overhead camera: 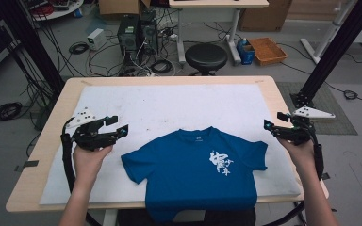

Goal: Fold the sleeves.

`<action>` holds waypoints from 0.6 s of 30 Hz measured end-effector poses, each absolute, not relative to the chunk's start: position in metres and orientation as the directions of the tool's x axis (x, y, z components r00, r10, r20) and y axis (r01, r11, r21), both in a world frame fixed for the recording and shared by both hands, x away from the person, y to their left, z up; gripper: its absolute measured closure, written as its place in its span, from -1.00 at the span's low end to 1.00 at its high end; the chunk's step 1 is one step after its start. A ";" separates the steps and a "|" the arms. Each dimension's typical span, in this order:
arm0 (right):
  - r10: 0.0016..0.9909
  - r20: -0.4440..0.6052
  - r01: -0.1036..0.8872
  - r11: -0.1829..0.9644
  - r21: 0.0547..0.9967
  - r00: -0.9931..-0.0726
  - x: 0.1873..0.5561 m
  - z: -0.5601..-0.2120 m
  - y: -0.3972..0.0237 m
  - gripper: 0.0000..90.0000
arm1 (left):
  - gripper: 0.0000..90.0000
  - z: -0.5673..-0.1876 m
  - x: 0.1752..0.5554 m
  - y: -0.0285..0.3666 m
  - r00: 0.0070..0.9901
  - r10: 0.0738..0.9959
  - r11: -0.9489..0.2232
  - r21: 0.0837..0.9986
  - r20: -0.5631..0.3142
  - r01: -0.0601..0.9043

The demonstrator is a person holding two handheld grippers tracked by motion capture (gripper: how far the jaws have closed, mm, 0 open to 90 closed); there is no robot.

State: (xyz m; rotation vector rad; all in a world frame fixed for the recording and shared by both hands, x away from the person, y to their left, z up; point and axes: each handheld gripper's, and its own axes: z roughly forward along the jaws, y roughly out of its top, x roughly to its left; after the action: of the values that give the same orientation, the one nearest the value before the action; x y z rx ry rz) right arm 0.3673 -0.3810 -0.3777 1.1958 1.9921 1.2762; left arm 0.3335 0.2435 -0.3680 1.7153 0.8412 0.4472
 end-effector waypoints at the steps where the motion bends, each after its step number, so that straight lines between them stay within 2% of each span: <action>1: 0.866 0.056 0.413 0.180 0.893 -0.498 0.367 -0.378 -0.381 -0.38 | -0.20 -0.369 0.334 0.244 0.674 0.728 -0.125 0.943 -0.124 0.308; 10: 0.868 0.055 0.417 0.181 0.891 -0.494 0.370 -0.379 -0.382 -0.38 | -0.17 -0.379 0.334 0.246 0.700 0.697 -0.087 0.952 -0.152 0.293; 12: 0.868 0.055 0.417 0.181 0.891 -0.494 0.371 -0.379 -0.382 -0.38 | -0.17 -0.380 0.334 0.244 0.713 0.676 -0.062 0.949 -0.189 0.310; 18: 0.868 0.055 0.417 0.181 0.891 -0.493 0.372 -0.379 -0.380 -0.38 | -0.18 -0.382 0.332 0.247 0.696 0.696 -0.076 0.945 -0.178 0.318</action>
State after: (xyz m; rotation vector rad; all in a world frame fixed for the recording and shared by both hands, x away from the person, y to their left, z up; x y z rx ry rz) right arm 0.3721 -0.3805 -0.3792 1.2047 1.9921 1.2672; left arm 0.3319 0.2473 -0.3817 1.6715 0.8286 0.3809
